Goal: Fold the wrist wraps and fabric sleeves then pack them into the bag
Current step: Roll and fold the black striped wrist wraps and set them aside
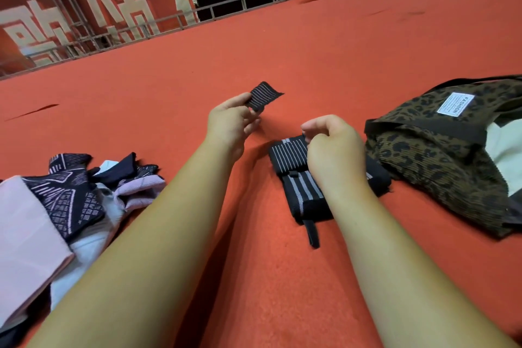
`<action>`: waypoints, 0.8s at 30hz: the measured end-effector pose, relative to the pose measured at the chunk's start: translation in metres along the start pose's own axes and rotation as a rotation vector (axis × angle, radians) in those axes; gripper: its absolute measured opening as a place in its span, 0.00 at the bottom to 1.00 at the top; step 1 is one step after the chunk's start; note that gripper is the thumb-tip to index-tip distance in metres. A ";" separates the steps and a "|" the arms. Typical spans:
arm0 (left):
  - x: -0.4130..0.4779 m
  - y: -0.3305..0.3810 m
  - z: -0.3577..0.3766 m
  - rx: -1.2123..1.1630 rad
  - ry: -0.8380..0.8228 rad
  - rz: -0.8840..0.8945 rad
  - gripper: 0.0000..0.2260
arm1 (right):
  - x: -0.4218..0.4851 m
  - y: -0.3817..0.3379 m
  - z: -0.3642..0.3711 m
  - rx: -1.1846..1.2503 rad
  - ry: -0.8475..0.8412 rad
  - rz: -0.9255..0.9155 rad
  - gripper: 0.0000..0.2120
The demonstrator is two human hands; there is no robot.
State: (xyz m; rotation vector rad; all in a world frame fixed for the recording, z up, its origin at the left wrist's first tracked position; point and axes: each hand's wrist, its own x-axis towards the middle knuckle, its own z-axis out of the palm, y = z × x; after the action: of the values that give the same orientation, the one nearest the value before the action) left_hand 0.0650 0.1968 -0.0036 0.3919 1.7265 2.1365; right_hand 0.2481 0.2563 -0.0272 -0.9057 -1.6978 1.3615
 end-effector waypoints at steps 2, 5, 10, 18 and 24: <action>-0.018 0.007 -0.012 -0.049 -0.008 0.011 0.23 | -0.008 -0.005 0.003 0.010 -0.029 -0.033 0.23; -0.043 0.009 -0.042 -0.077 0.002 0.003 0.18 | -0.020 -0.011 0.012 0.022 -0.098 -0.099 0.25; -0.084 0.021 -0.101 0.015 0.035 0.076 0.11 | -0.045 -0.020 0.034 -0.002 -0.231 -0.123 0.22; -0.184 0.040 -0.160 0.241 -0.081 0.064 0.08 | -0.095 -0.037 0.067 0.404 -0.527 0.418 0.18; -0.243 0.035 -0.201 0.397 -0.287 0.109 0.07 | -0.116 -0.034 0.079 0.530 -0.651 0.573 0.17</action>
State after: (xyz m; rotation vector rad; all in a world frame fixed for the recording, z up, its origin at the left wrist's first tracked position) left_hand 0.1912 -0.0942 -0.0089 0.8718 1.9837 1.6902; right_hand 0.2288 0.1132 -0.0199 -0.6912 -1.4072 2.5592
